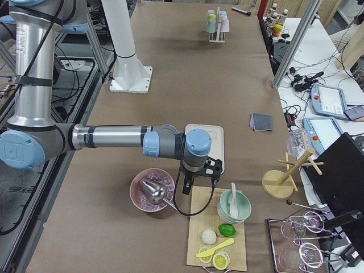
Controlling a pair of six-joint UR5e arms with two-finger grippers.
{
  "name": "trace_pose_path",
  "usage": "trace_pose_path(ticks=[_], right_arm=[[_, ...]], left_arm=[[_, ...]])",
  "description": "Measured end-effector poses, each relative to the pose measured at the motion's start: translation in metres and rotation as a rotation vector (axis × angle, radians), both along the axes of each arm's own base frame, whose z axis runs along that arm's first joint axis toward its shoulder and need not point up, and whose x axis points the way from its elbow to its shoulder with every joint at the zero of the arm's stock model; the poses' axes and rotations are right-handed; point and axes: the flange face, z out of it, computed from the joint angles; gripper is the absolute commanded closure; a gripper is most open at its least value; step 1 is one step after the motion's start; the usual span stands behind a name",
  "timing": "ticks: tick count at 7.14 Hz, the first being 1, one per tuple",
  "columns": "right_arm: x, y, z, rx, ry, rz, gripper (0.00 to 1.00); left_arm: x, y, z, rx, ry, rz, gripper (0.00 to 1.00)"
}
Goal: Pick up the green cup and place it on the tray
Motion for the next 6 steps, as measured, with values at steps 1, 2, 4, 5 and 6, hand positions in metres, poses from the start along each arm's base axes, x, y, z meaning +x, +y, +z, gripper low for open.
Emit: trace_pose_path(ticks=[1, 2, 4, 5, 6], right_arm=[[0.0, 0.0, -0.002, 0.003, 0.001, 0.0, 0.0], [-0.001, -0.002, -0.005, 0.005, 0.0, -0.001, 0.0], [-0.018, -0.015, -0.015, 0.03, 0.002, -0.038, 0.0], [-0.037, -0.03, -0.027, 0.053, 0.011, -0.072, 0.0], [-0.068, -0.047, -0.043, 0.074, 0.035, -0.113, 0.0]], left_arm=[[0.0, 0.0, 0.0, 0.001, -0.001, 0.0, 0.02], [0.0, 0.0, -0.001, 0.001, -0.001, 0.0, 0.02], [0.0, 0.0, -0.001, 0.002, 0.0, 0.0, 0.02], [0.0, 0.0, -0.001, 0.002, 0.0, 0.0, 0.02], [0.0, 0.0, -0.001, 0.003, 0.001, 0.0, 0.02]])
